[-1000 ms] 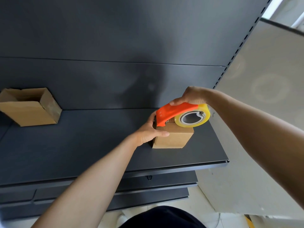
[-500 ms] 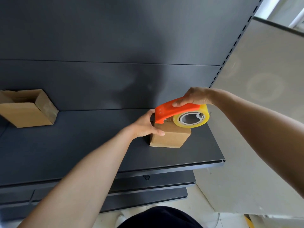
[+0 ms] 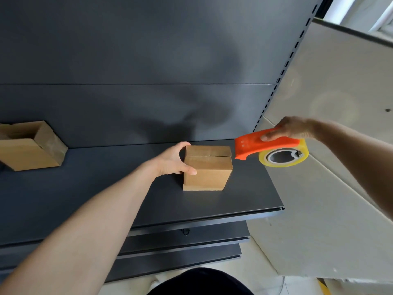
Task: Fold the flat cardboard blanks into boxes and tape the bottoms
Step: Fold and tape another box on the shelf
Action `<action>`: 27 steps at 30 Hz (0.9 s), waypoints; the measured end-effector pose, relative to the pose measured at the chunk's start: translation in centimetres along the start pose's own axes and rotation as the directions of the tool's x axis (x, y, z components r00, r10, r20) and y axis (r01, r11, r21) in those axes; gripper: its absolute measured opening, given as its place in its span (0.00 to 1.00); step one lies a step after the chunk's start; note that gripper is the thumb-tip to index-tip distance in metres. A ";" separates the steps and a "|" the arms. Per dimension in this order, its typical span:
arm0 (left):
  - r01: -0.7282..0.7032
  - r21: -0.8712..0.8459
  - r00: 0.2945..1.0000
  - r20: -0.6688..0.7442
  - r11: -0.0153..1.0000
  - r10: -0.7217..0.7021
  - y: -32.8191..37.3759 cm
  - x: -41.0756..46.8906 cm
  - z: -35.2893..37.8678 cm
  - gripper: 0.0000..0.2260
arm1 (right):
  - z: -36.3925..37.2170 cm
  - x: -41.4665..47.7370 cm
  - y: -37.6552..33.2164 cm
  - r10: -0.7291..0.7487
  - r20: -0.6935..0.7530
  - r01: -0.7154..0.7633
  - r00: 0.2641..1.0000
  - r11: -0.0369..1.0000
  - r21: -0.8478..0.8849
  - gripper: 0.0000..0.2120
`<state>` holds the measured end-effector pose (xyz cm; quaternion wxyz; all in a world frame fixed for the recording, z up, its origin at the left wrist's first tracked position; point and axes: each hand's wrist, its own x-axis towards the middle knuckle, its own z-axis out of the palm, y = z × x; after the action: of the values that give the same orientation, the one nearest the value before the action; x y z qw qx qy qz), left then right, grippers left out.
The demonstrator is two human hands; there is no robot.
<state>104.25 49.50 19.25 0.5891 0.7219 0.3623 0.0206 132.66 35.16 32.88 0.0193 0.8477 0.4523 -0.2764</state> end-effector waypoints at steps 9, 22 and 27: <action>0.043 0.154 0.999 -0.033 0.987 -0.038 -0.1 0.9 -0.2 0.47 | -1.7 -0.3 4.9 -0.001 0.009 0.002 1.000 1.000 -0.016 0.38; 0.081 0.170 0.996 -0.039 0.982 -0.075 0.3 0.7 0.2 0.48 | 2.0 3.1 7.8 0.088 0.023 -0.088 0.996 0.996 -0.001 0.23; 0.090 0.143 0.996 -0.034 0.986 -0.086 0.5 0.4 0.4 0.46 | 3.6 4.4 6.4 0.053 0.042 -0.051 0.998 0.998 -0.047 0.25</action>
<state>104.97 49.43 19.38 0.5306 0.7457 0.4025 -0.0219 137.89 33.71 26.29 0.0557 0.8523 0.4359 -0.2836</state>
